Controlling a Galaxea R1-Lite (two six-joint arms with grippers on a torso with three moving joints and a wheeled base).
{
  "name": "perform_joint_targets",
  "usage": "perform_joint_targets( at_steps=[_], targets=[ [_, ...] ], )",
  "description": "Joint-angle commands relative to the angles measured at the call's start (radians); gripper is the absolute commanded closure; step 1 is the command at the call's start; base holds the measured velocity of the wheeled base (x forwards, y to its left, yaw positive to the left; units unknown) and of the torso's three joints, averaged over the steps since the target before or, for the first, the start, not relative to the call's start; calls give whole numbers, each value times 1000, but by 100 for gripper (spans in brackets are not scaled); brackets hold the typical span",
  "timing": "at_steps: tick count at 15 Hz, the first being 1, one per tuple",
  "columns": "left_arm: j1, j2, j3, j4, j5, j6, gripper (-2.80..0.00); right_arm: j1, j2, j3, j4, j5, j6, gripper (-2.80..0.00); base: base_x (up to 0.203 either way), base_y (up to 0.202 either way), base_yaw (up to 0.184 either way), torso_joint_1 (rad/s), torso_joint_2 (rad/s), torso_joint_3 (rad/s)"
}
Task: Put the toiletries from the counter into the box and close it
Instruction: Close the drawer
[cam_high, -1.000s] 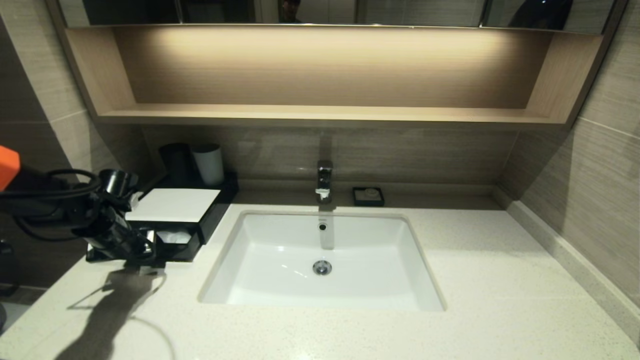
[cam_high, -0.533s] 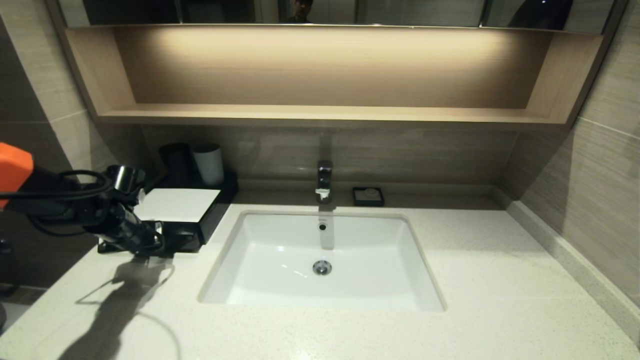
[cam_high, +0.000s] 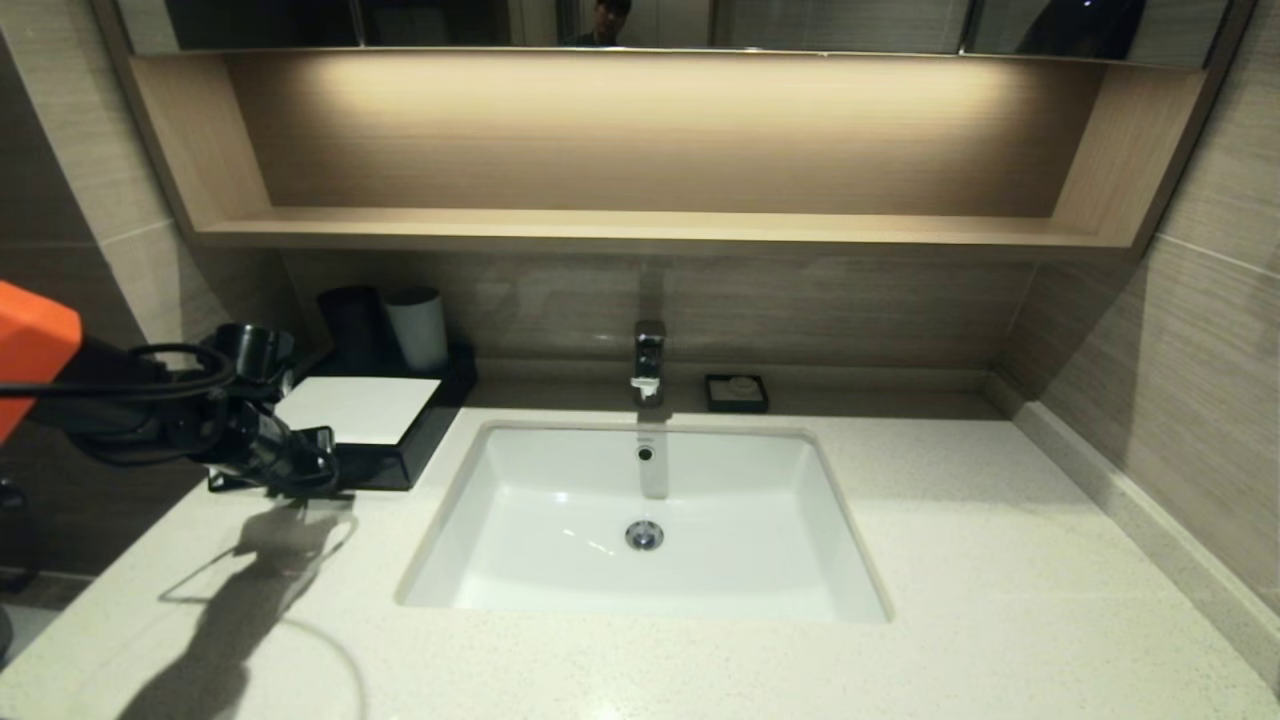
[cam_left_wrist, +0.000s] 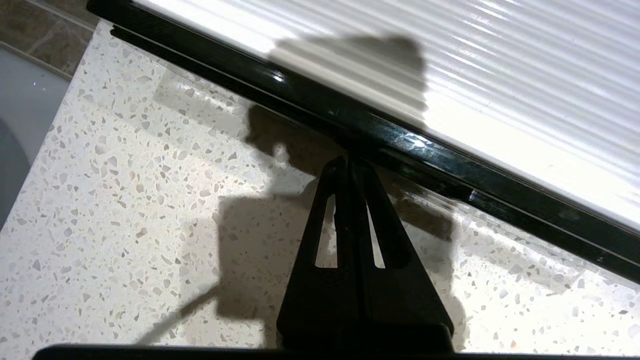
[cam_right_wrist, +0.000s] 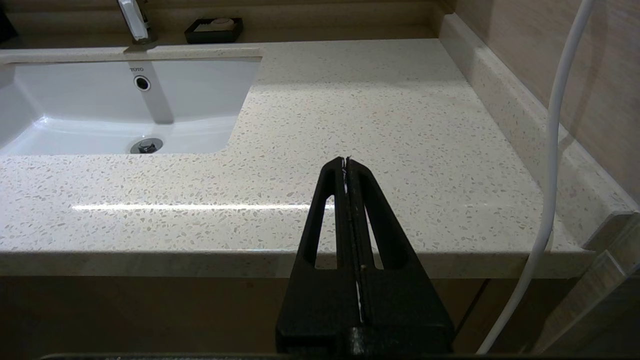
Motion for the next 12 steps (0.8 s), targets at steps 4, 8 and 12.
perform_joint_targets(
  at_steps=[4,8,12],
  targets=[
    [-2,1,16,-60,2,-1,0,0,1,0,-1,0,1,0,0,0,0,0,0,0],
    [-5,-29,47,-60,3,1,0,0,1,0,-1,0,1,0,0,0,0,0,0,0],
    [-23,-107,134,-56,4,5,0,0,1,0,-1,0,1,0,0,0,0,0,0,0]
  ],
)
